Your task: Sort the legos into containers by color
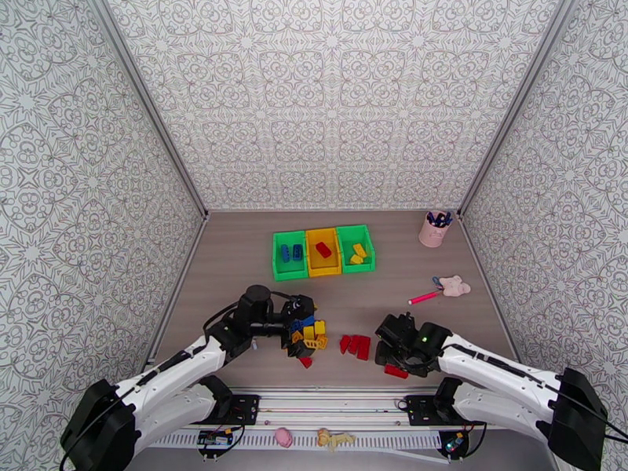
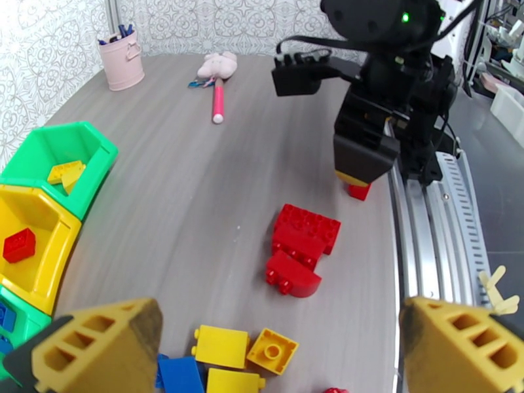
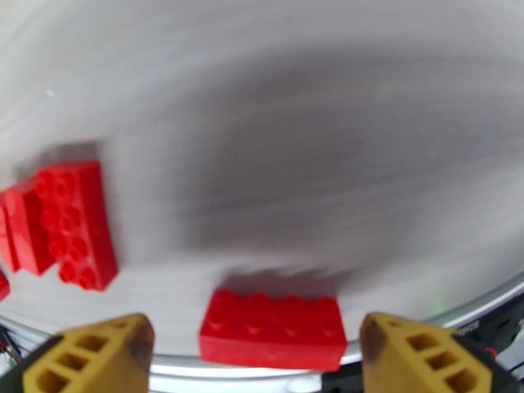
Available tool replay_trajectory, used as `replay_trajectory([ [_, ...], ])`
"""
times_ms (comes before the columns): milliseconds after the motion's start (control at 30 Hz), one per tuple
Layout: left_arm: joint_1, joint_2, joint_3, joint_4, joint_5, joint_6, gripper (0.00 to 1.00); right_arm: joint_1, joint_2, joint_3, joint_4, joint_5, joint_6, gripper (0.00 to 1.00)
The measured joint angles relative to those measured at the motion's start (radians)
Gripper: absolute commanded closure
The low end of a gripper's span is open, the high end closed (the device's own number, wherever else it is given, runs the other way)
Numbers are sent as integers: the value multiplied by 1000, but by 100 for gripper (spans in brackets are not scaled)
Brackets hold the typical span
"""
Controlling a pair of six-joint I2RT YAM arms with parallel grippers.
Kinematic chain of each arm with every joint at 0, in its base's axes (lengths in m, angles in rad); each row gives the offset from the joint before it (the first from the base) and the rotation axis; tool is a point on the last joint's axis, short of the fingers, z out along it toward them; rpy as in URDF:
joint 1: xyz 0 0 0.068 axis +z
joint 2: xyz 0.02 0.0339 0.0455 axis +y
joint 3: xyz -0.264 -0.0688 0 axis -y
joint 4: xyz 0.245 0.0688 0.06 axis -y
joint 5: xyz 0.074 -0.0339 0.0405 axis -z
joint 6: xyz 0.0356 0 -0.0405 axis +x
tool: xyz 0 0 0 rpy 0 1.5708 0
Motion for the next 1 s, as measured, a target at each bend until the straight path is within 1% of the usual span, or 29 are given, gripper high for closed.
replay_trajectory([
  [100,2,0,0,0,7,10,0,0,3,-36,6,-18,14,15],
  [200,3,0,0,0,10,15,0,0,2,-66,28,-34,24,18],
  [333,8,0,0,0,11,17,0,0,2,-92,53,-49,40,26],
  [600,8,3,0,0,11,17,0,0,0,-92,72,-49,39,39],
  [767,10,3,0,1,11,15,0,0,-6,-92,72,-38,33,41],
  [1000,19,3,0,21,9,-10,0,0,-27,-34,103,72,-51,43],
])
